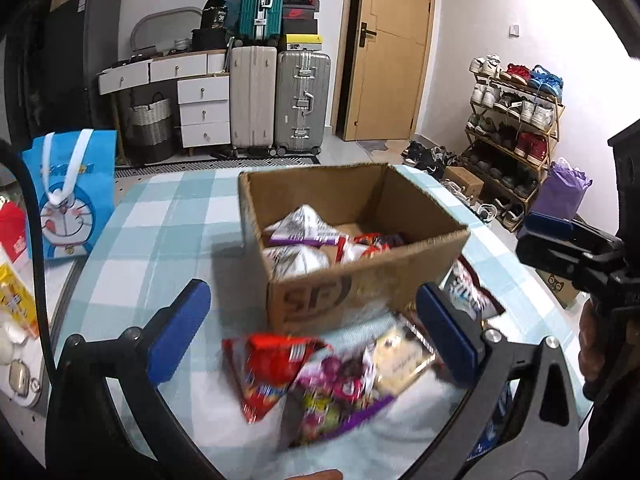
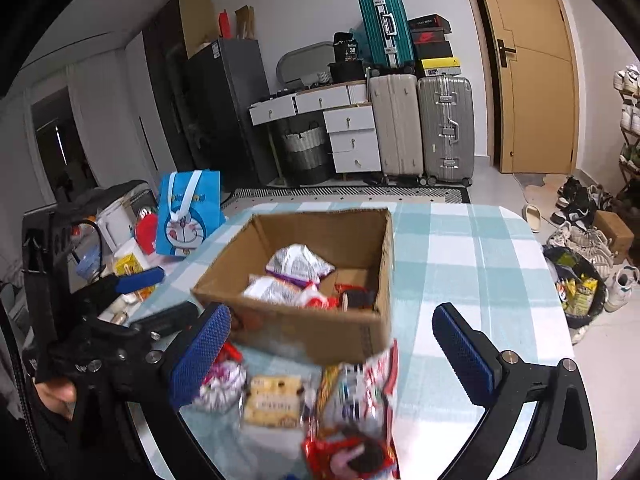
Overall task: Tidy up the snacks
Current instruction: 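Move the right gripper to the blue Oreo pack and grasp it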
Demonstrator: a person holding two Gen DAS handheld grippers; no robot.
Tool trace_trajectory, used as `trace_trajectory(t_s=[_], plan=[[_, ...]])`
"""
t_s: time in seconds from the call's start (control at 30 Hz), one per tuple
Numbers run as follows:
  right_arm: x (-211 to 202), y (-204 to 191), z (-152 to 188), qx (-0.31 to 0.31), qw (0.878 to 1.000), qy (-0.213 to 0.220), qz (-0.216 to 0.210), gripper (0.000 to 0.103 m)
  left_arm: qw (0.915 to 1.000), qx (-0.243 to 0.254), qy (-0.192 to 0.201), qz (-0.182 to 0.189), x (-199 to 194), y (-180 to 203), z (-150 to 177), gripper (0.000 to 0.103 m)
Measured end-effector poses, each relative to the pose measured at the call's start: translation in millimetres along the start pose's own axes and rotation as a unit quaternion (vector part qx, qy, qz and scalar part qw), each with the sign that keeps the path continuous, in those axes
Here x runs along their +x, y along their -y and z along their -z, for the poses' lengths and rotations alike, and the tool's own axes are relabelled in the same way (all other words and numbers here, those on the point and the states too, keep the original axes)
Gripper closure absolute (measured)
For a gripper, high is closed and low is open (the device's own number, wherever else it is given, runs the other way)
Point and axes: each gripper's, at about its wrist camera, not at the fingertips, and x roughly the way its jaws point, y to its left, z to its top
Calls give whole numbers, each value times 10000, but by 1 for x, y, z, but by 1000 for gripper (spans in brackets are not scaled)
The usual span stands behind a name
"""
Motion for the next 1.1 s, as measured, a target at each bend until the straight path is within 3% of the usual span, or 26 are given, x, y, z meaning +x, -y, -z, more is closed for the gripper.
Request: trace_trajectory(t_s=[0.3, 0.67, 1.1], plan=[[-25, 7, 40, 114, 9994, -247, 205, 0, 9996, -98, -211, 176, -30, -14, 44, 1], [-33, 2, 84, 83, 9975, -625, 305, 0, 9987, 24, -453, 211, -28, -8, 67, 1], [-18, -3, 122, -81, 9890, -1456, 259, 0, 9967, 79, -713, 391, -25, 0, 90, 1]])
